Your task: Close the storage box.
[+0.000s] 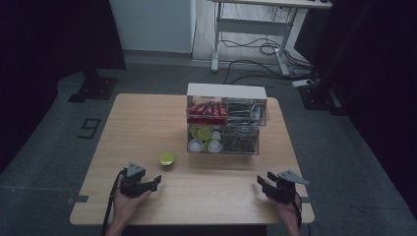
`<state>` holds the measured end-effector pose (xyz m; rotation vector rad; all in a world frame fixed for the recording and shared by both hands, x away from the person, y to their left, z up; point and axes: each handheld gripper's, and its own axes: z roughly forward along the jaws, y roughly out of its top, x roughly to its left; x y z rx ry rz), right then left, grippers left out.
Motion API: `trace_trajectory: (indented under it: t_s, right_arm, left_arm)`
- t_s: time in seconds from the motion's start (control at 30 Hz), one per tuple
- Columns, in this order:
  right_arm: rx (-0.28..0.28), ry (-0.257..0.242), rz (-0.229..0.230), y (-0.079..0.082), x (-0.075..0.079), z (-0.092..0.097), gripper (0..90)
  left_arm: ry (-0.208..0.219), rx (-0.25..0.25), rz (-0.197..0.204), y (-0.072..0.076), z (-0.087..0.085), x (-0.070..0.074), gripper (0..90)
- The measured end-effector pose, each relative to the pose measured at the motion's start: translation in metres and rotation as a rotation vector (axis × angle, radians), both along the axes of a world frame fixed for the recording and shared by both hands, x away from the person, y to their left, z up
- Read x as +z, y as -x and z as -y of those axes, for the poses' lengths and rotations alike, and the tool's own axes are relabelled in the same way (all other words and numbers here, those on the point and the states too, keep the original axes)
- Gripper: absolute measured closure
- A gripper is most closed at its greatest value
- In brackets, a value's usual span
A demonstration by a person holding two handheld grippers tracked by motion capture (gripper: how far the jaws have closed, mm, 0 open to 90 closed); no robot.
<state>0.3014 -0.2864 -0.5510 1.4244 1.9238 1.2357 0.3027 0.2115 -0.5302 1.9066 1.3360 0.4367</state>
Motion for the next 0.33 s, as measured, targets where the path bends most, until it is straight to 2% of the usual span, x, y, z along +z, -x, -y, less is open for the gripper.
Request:
trace_trajectory:
  t_s: [0.2, 0.33]
  right_arm:
    - [0.017, 0.041, -0.011, -0.0028, -0.0002, -0.0037, 44.4]
    - [0.017, 0.040, -0.020, -0.0038, -0.0004, -0.0037, 43.8]
  left_arm:
    - [-0.011, -0.006, -0.010, -0.0009, 0.0019, -0.0022, 28.3]
    - [-0.007, -0.005, -0.009, -0.0009, 0.0017, -0.0018, 28.3]
